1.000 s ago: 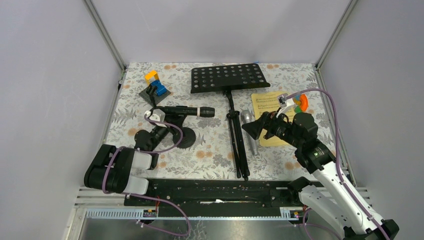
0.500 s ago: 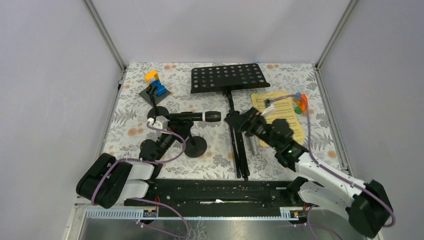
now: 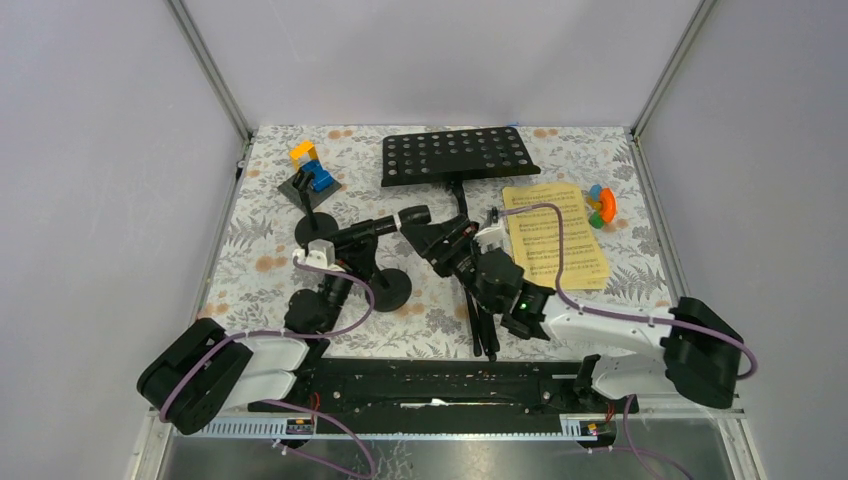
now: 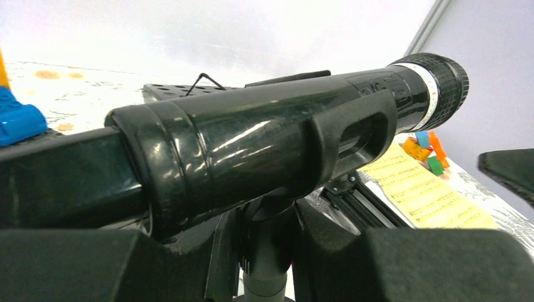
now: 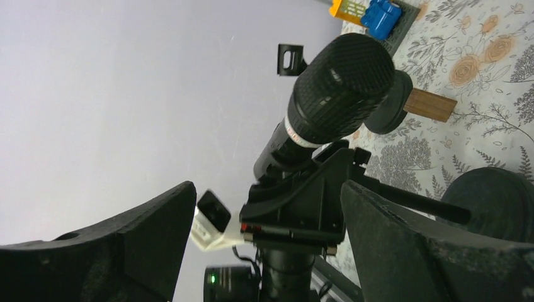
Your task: Pack up the instrument practice props
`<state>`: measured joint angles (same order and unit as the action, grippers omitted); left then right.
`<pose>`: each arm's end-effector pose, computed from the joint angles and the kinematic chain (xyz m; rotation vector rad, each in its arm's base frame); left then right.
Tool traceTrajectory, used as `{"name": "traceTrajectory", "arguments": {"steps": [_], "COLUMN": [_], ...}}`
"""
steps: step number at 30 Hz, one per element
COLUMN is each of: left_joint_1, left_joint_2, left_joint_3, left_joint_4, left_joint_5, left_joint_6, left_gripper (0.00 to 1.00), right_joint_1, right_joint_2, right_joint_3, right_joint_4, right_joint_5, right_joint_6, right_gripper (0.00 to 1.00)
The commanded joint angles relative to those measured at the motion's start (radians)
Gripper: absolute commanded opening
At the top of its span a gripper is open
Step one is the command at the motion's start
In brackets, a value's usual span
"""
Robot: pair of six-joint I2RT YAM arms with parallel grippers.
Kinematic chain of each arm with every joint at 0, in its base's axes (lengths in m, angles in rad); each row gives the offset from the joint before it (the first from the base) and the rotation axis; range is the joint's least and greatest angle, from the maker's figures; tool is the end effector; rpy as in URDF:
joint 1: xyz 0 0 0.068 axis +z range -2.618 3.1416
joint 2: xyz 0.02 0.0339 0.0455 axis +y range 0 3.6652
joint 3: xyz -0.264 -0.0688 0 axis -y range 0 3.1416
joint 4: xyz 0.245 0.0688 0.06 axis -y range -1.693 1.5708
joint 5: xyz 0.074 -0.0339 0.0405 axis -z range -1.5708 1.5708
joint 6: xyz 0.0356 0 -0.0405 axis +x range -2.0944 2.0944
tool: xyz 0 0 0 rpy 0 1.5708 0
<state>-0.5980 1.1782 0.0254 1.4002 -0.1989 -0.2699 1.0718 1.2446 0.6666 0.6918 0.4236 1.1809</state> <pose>0.1518 -0.0949 0.1845 0.0496 1.3524 -0.6031 0.1464 0.2381 0.2921 0.4772 1.5929 1.4864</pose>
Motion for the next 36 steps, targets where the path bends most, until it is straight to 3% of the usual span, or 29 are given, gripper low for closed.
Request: {"name": "traceTrajectory", "arguments": {"steps": [1, 12, 19, 30, 32, 36], "left_joint_1": [-0.022, -0.051, -0.066, -0.071, -0.072, -0.072], "left_joint_2": [-0.044, -0.048, -0.037, 0.0, -0.006, -0.012], "left_joint_3": [0.013, 0.007, 0.014, 0.004, 0.004, -0.007], "left_joint_4": [0.136, 0.132, 0.133, 0.184, 0.184, 0.184], "left_joint_5": [-0.103, -0.089, -0.08, -0.038, -0.025, 0.016], "left_joint_6": [0.024, 0.042, 0.04, 0.055, 0.062, 0.074], "left_gripper": [0.0, 0.0, 0.0, 0.0, 0.0, 0.0], "right_joint_1": [0.022, 0.032, 0.035, 0.04, 0.04, 0.04], "right_joint_2": [0.082, 0.261, 0.319, 0.359, 0.359, 0.328], "right_joint_3": [0.105, 0.247, 0.303, 0.355, 0.352, 0.318], "right_joint_4": [0.022, -0.092, -0.151, -0.193, -0.19, -0.155], "right_joint_5": [0.158, 0.2, 0.224, 0.267, 0.28, 0.346], "right_joint_6": [0.155, 0.348, 0.383, 0.393, 0.386, 0.305], "right_gripper": [0.9, 0.87, 0.77, 0.49, 0.4, 0.12]}}
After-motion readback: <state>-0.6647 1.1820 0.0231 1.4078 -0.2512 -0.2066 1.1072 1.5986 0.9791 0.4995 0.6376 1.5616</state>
